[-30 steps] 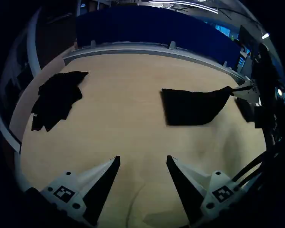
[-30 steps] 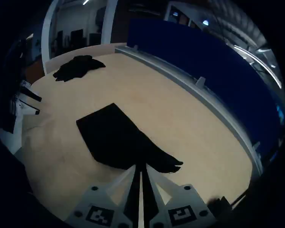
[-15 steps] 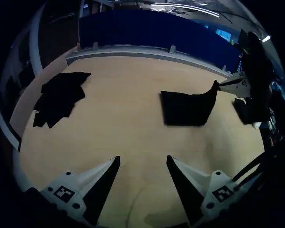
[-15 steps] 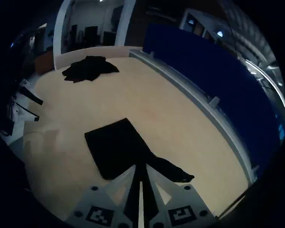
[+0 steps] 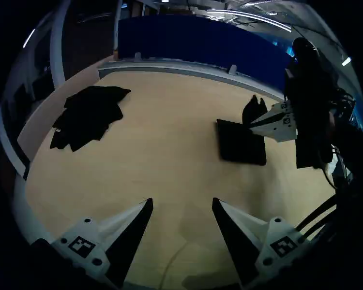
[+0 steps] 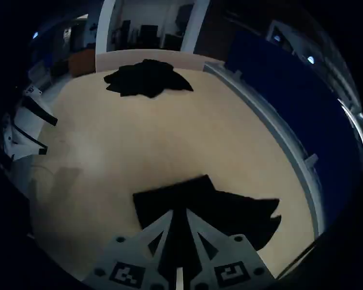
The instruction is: Fold towel
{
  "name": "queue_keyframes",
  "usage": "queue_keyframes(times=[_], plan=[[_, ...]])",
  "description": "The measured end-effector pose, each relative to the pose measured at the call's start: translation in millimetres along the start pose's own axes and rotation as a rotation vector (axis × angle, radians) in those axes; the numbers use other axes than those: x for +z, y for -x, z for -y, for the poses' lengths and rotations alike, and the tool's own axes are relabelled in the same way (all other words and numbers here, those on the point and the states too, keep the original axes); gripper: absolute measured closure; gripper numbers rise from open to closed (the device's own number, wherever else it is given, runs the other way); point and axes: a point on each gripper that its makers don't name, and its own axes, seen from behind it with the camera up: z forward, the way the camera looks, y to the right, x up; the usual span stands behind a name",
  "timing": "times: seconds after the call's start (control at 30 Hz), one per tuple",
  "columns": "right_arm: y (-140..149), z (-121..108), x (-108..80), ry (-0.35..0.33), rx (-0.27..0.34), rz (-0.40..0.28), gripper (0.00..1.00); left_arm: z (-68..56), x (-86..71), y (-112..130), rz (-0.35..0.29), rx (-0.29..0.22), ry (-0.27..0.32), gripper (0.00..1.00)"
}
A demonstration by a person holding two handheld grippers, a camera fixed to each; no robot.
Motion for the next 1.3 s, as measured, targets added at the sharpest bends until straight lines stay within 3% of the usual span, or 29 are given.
queue_keyframes(times=[0.1, 0.27, 0.5, 0.63, 0.7, 0.77, 1.0, 1.17, 1.3], plan=[[3, 19, 21.4, -0.035, 0.002, 0.015, 0.97, 2.7, -0.7, 2, -0.001, -0.014, -0.007, 0.09], [11, 35, 38.2, -0.063, 0.023, 0.037, 0.97, 5.3, -2.0, 4, -0.003, -0.030, -0.009, 0.10], [12, 33, 35.7, -0.063, 0.047, 0.033, 0.95, 6.1, -0.6, 3, -0.003, -0.029, -0.005, 0.10], [11, 31, 31.0, -0.059, 0.059, 0.025, 0.89, 4.6, 0.1, 1, -0.004, -0.022, -0.002, 0.10], [11, 30, 28.5, -0.055, 0.065, 0.022, 0.82, 3.7, -0.1, 0, -0.004, -0.019, 0.000, 0.09], [12, 28, 25.8, -0.049, 0.070, 0.018, 0.68, 3.2, -0.7, -1, -0.005, -0.018, 0.000, 0.09], [20, 24, 15.0, -0.034, 0.104, 0.014, 0.34, 1.6, -0.5, 0, -0.003, -0.022, 0.002, 0.09], [32, 20, 5.0, -0.022, 0.152, 0.016, 0.19, -0.7, -0.6, -1, -0.003, -0.022, 0.004, 0.10], [45, 16, -3.7, -0.004, 0.183, 0.024, 0.19, -2.7, -1.0, -2, -0.004, -0.018, 0.006, 0.10]])
